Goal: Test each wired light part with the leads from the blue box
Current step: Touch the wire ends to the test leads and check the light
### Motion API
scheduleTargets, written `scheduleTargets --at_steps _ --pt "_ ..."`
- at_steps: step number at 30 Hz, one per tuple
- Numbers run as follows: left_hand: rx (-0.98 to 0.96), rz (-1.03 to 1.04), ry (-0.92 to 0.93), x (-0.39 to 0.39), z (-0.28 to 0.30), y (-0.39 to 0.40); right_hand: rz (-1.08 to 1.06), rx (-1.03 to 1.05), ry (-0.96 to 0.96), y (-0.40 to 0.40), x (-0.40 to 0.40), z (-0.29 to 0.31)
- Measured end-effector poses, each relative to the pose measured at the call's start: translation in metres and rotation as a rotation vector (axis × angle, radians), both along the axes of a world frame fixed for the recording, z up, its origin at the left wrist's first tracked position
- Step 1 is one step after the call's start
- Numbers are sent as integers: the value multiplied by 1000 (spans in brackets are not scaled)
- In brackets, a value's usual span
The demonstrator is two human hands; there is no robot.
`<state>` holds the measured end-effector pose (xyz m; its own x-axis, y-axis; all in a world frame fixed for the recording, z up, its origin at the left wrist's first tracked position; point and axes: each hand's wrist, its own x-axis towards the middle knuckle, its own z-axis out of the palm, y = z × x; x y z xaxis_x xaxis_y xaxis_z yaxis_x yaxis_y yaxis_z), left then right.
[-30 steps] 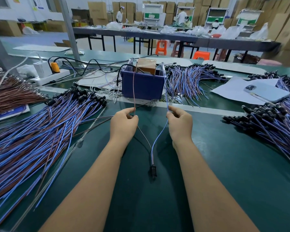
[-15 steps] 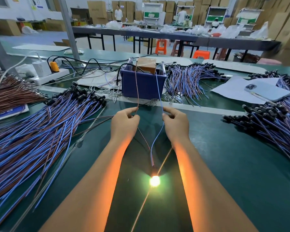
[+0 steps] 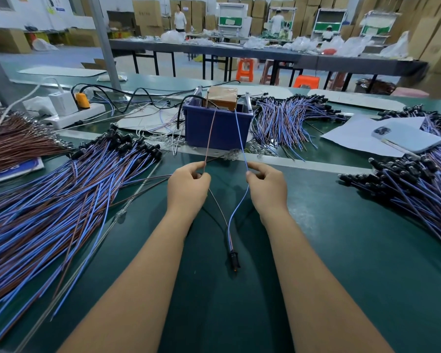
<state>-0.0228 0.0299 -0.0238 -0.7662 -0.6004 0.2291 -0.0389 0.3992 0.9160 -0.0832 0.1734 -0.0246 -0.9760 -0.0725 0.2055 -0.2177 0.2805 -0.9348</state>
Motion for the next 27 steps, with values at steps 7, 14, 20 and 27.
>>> scheduleTargets --at_steps 7,14,20,27 --pt "166 38 61 -2 -2 -4 -2 -1 -9 0 0 -1" --pt "220 54 82 -6 -5 -5 -4 -2 -7 -1 0 -1" --pt "251 78 97 -5 -4 -6 -9 -2 0 -1 1 0" --pt "264 95 112 -3 -2 -5 -35 -9 3 0 1 1"
